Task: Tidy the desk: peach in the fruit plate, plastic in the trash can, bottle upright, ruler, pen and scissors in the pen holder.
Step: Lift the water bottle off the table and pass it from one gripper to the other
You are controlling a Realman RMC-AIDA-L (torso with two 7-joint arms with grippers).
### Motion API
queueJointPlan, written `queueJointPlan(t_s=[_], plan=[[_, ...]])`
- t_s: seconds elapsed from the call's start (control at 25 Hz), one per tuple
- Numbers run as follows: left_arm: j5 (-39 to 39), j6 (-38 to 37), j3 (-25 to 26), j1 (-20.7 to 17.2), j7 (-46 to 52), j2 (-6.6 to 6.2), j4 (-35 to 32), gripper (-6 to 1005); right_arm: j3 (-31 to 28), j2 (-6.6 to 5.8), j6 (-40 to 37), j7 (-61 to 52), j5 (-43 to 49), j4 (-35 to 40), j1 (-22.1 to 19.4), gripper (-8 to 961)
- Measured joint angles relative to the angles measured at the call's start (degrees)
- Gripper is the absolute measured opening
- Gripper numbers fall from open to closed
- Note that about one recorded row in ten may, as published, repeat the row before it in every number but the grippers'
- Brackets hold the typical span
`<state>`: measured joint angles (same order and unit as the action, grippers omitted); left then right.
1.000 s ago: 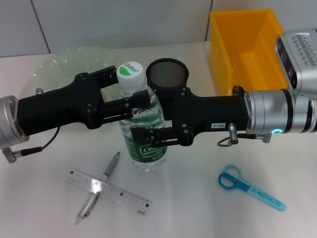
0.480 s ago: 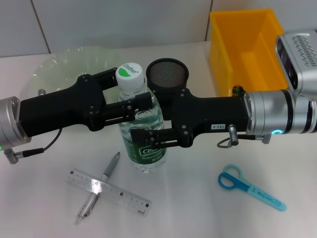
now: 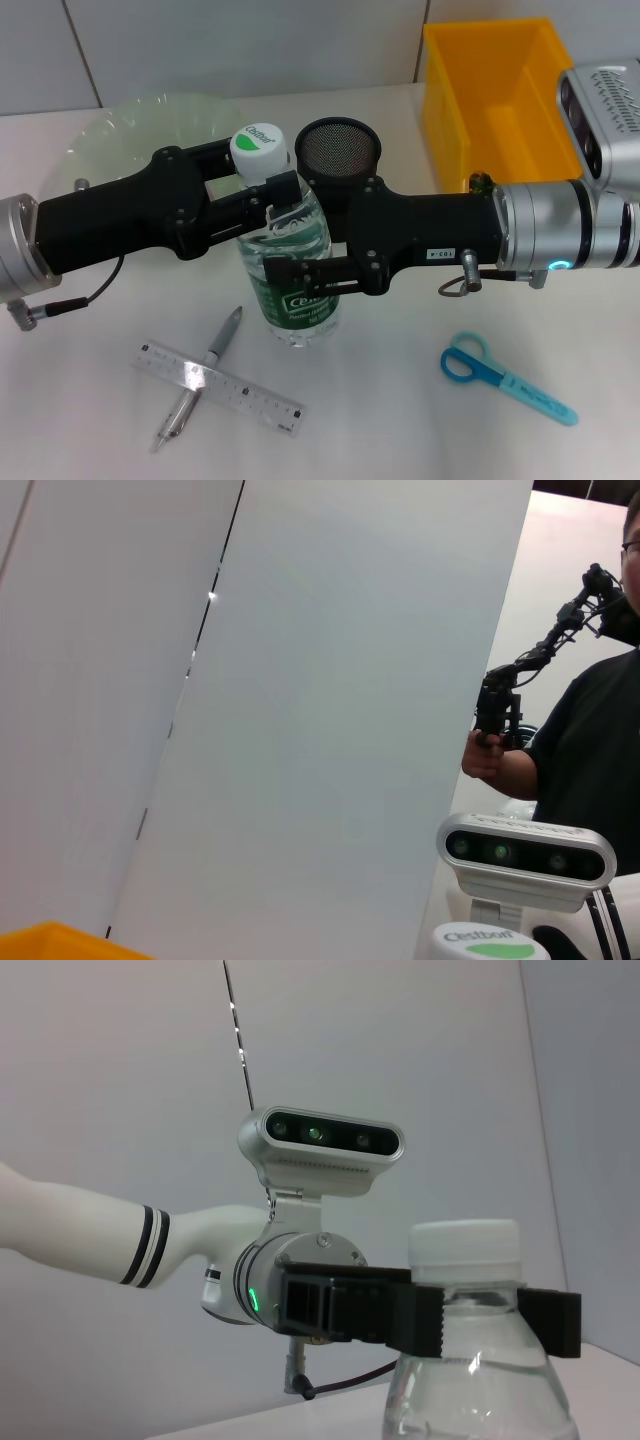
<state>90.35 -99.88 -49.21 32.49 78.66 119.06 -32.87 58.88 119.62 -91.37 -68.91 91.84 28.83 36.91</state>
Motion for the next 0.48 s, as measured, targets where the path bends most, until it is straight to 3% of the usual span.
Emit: queueJointPlan(t_s=[0.48], plan=[[-0.3,0.1,-0.4,0.0,0.3,-0.07,0.1,511,0.0,0.00,-0.2,-0.1,-0.4,0.0,0.1,747]])
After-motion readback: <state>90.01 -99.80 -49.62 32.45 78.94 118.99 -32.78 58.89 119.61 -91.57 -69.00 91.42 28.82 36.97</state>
